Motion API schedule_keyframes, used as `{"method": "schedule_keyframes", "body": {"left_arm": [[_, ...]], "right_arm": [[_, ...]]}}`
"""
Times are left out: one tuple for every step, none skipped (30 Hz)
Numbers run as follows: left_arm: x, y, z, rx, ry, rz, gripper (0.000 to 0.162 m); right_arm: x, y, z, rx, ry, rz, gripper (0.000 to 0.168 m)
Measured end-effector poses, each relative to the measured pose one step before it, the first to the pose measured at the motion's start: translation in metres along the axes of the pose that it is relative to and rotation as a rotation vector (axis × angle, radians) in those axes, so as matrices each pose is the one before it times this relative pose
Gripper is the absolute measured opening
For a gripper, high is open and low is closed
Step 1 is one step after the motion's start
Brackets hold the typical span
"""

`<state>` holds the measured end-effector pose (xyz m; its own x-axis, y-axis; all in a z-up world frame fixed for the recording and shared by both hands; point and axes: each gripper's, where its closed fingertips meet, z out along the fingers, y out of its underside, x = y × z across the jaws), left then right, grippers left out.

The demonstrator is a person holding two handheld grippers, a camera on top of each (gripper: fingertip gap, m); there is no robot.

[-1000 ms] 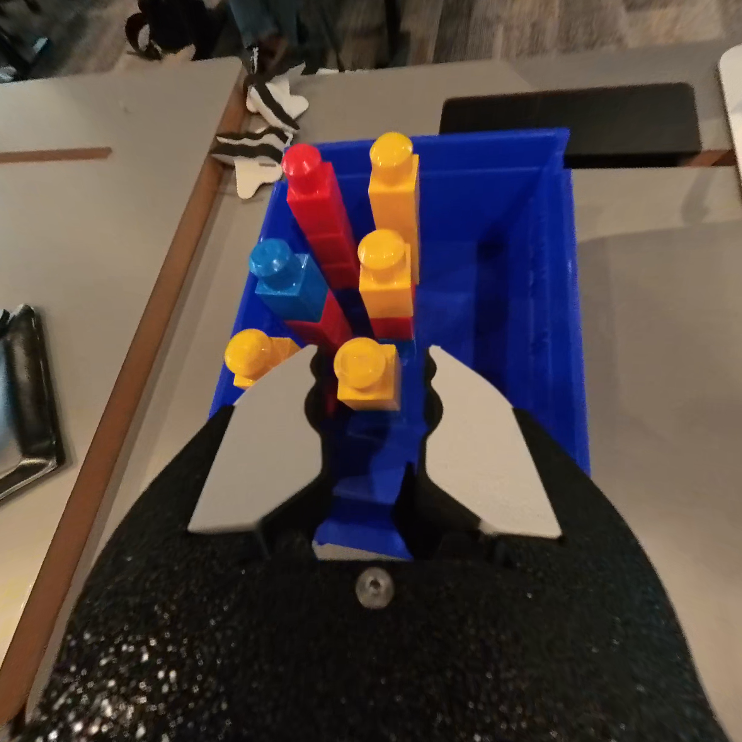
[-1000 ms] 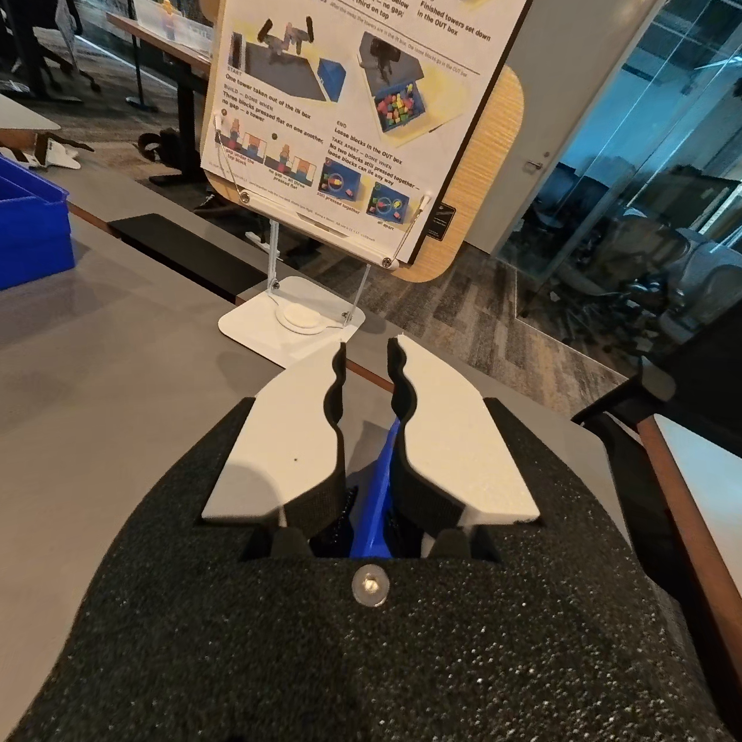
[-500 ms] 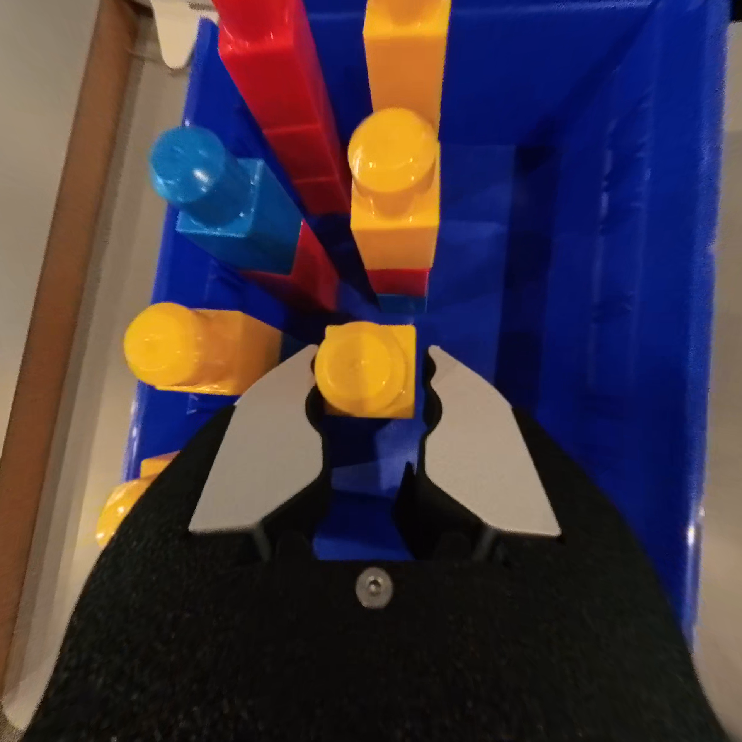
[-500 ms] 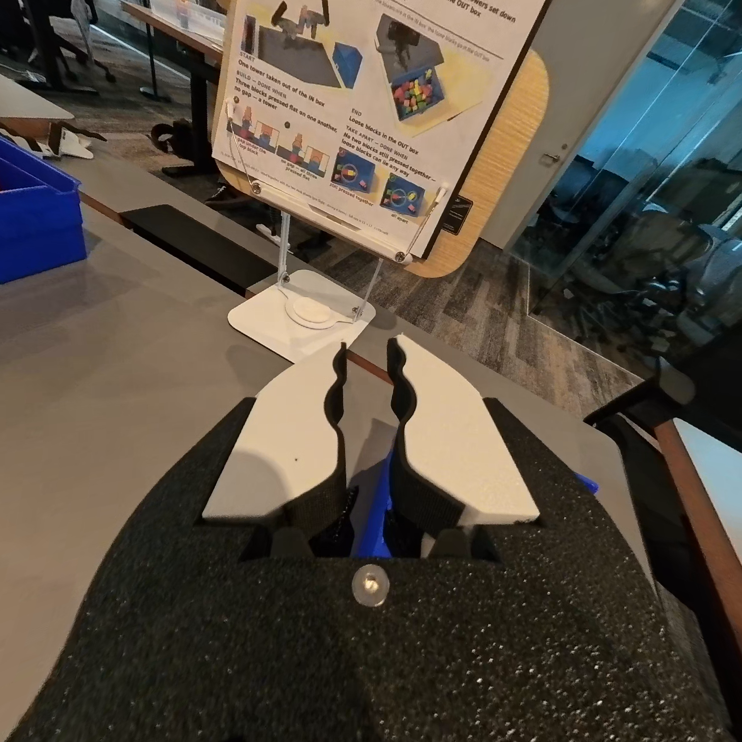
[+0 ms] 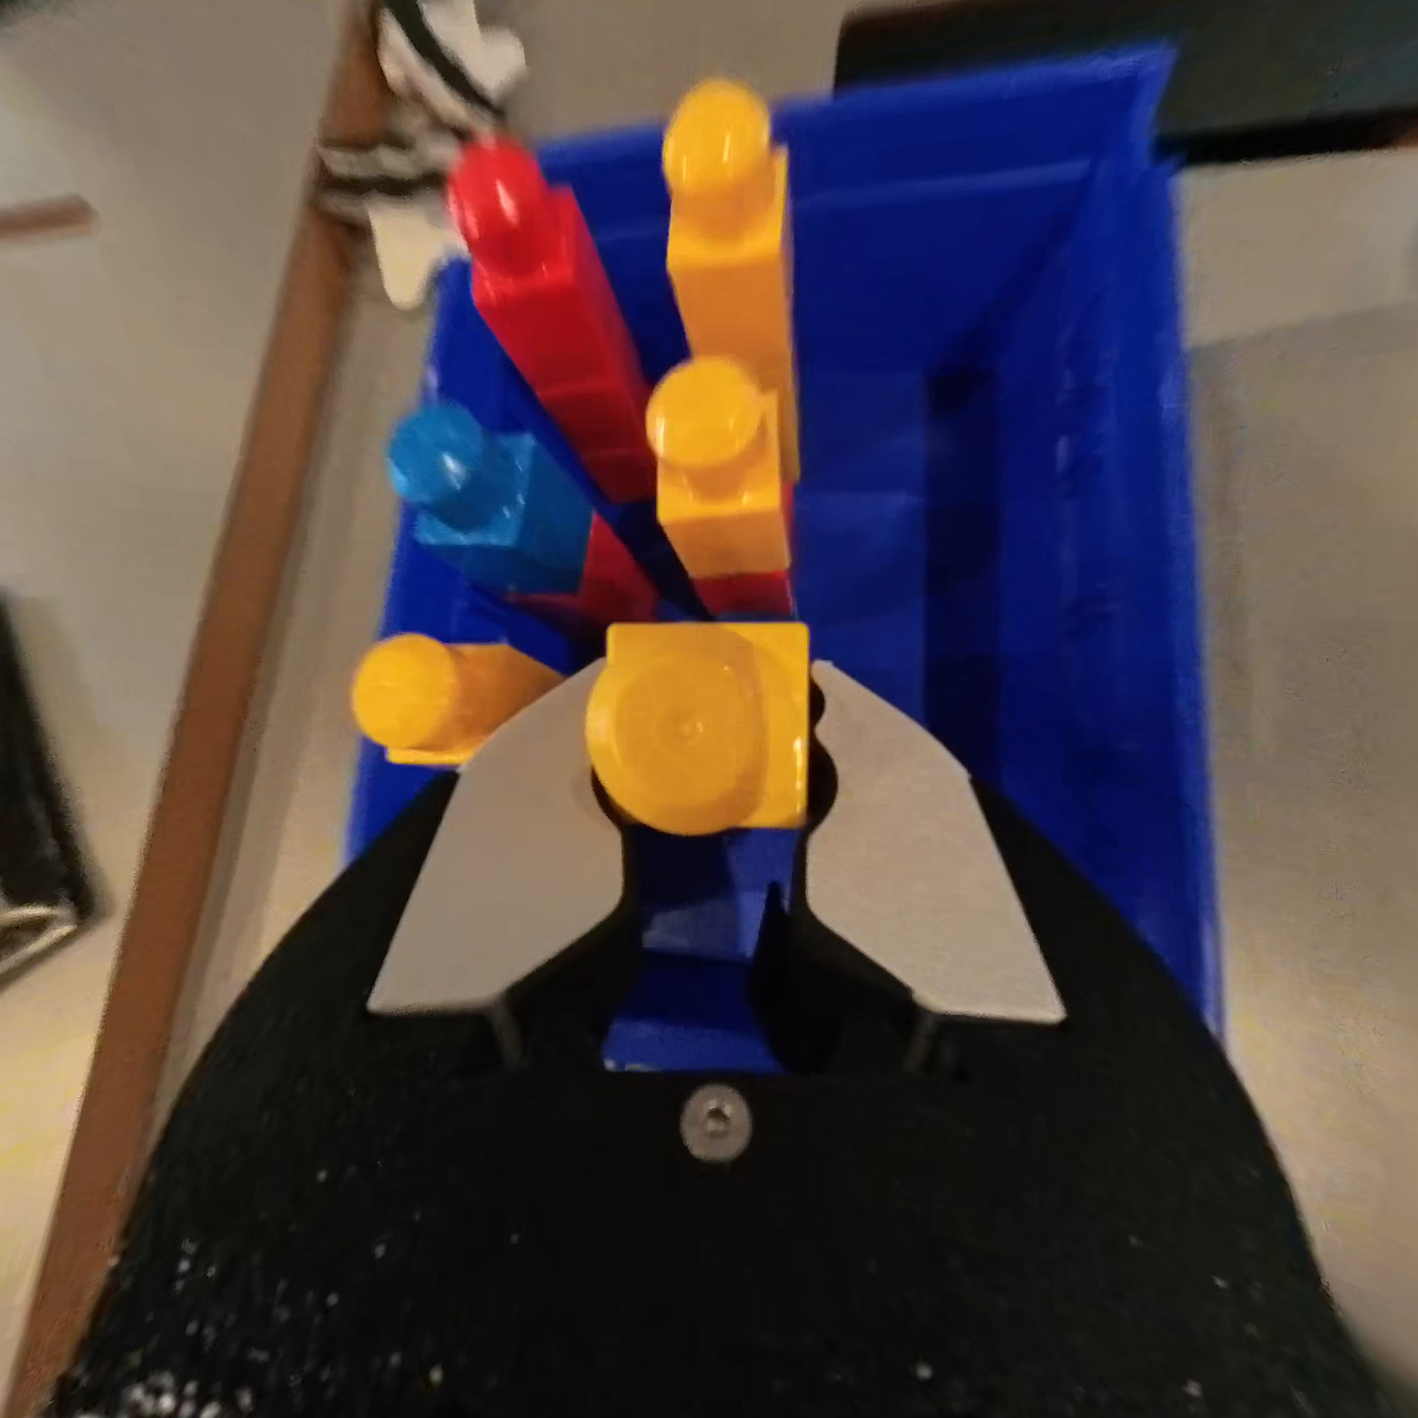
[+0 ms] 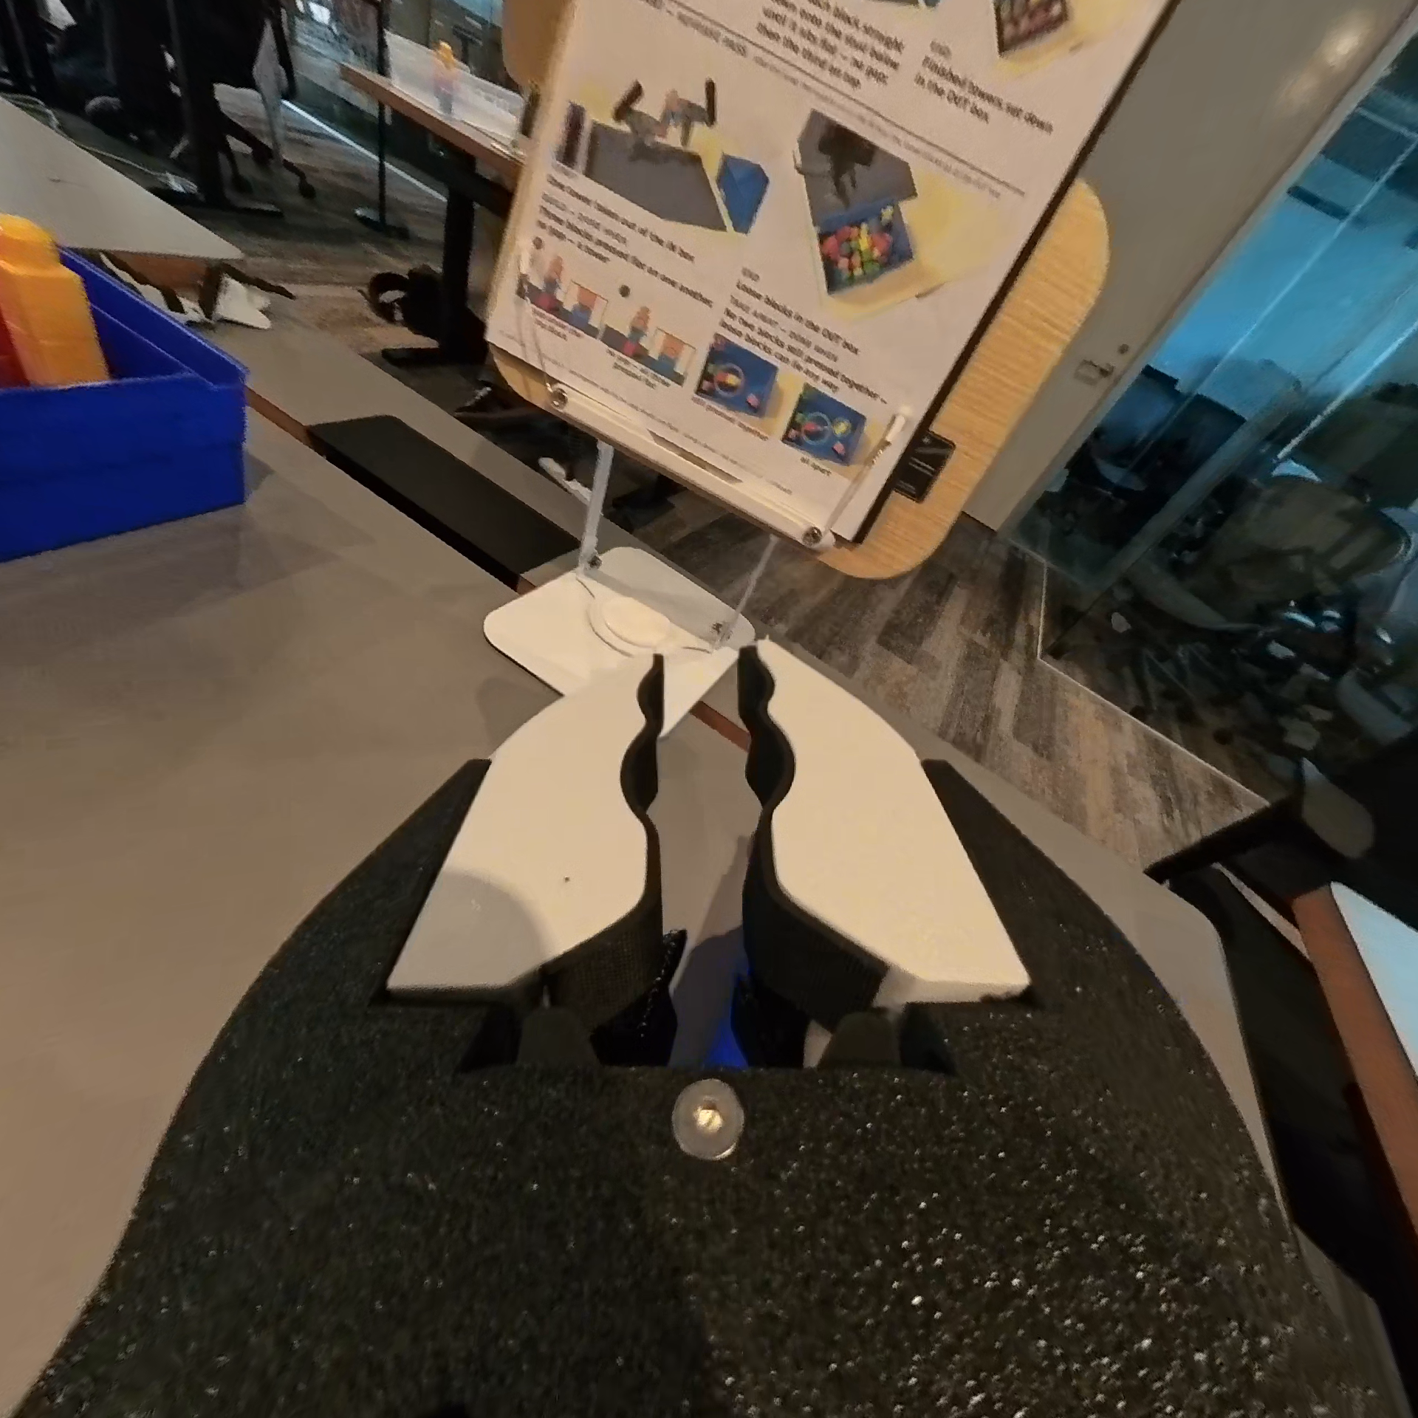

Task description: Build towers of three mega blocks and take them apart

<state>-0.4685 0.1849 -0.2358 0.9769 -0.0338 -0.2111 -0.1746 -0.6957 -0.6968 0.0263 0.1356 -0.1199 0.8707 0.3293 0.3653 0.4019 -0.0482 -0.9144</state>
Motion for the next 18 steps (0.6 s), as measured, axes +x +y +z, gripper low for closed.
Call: {"method": "schedule_keyframes", "body": {"left_arm": [[0.00259, -0.01096, -0.01081, 0.0565, -0.0094, 0.0357, 0.043], [0.00516, -0.01228, -0.01044, 0.0602, 0.0010, 0.0483, 0.042], [0.00804, -0.01314, -0.00959, 0.0634, 0.0136, 0.0590, 0.042], [0.01071, -0.01415, -0.00834, 0.0652, 0.0258, 0.0614, 0.042], [0.01323, -0.01455, -0.00680, 0.0649, 0.0392, 0.0643, 0.043], [0.01585, -0.01484, -0.00513, 0.0646, 0.0526, 0.0725, 0.043], [0.01779, -0.01504, -0.00315, 0.0651, 0.0627, 0.0749, 0.043], [0.01936, -0.01495, -0.00119, 0.0637, 0.0741, 0.0723, 0.043], [0.02068, -0.01460, 0.00063, 0.0606, 0.0852, 0.0683, 0.042], [0.02041, -0.01421, 0.00237, 0.0566, 0.0894, 0.0541, 0.042], [0.01904, -0.01403, 0.00365, 0.0549, 0.0909, 0.0357, 0.042], [0.01826, -0.01402, 0.00455, 0.0580, 0.0942, 0.0218, 0.042], [0.01726, -0.01315, 0.00503, 0.0586, 0.0964, 0.0106, 0.042], [0.01542, -0.01112, 0.00559, 0.0514, 0.0922, 0.0049, 0.042], [0.01312, -0.00832, 0.00578, 0.0390, 0.0807, 0.0057, 0.042], [0.01041, -0.00555, 0.00590, 0.0245, 0.0649, 0.0080, 0.042], [0.00803, -0.00356, 0.00546, 0.0124, 0.0495, 0.0084, 0.042], [0.00581, -0.00222, 0.00498, 0.0047, 0.0359, 0.0069, 0.042]], "right_arm": [[-0.00327, -0.00278, -0.00001, 0.0125, -0.0121, -0.0115, 0.019], [-0.00377, -0.00304, 0.00018, 0.0154, -0.0129, -0.0155, 0.019], [-0.00376, -0.00287, 0.00041, 0.0130, -0.0125, -0.0158, 0.019], [-0.00426, -0.00265, 0.00074, 0.0116, -0.0142, -0.0171, 0.019], [-0.00521, -0.00271, 0.00085, 0.0124, -0.0195, -0.0207, 0.019], [-0.00579, -0.00223, 0.00121, 0.0099, -0.0227, -0.0220, 0.019], [-0.00630, -0.00228, 0.00138, 0.0095, -0.0249, -0.0249, 0.019], [-0.00724, -0.00245, 0.00160, 0.0122, -0.0285, -0.0318, 0.019], [-0.00794, -0.00218, 0.00182, 0.0105, -0.0315, -0.0349, 0.020], [-0.00921, -0.00181, 0.00232, 0.0071, -0.0387, -0.0349, 0.021], [-0.01058, -0.00160, 0.00280, 0.0061, -0.0465, -0.0340, 0.023], [-0.01064, -0.00081, 0.00366, 0.0014, -0.0486, -0.0269, 0.026], [-0.01046, -0.00025, 0.00435, -0.0014, -0.0514, -0.0160, 0.030], [-0.01075, -0.00039, 0.00494, 0.0005, -0.0559, -0.0086, 0.035], [-0.01061, -0.00068, 0.00531, 0.0035, -0.0584, -0.0005, 0.041], [-0.01094, -0.00189, 0.00561, 0.0116, -0.0638, 0.0084, 0.050], [-0.00992, -0.00325, 0.00592, 0.0196, -0.0586, 0.0125, 0.057], [-0.00822, -0.00282, 0.00590, 0.0168, -0.0492, 0.0116, 0.062]]}}
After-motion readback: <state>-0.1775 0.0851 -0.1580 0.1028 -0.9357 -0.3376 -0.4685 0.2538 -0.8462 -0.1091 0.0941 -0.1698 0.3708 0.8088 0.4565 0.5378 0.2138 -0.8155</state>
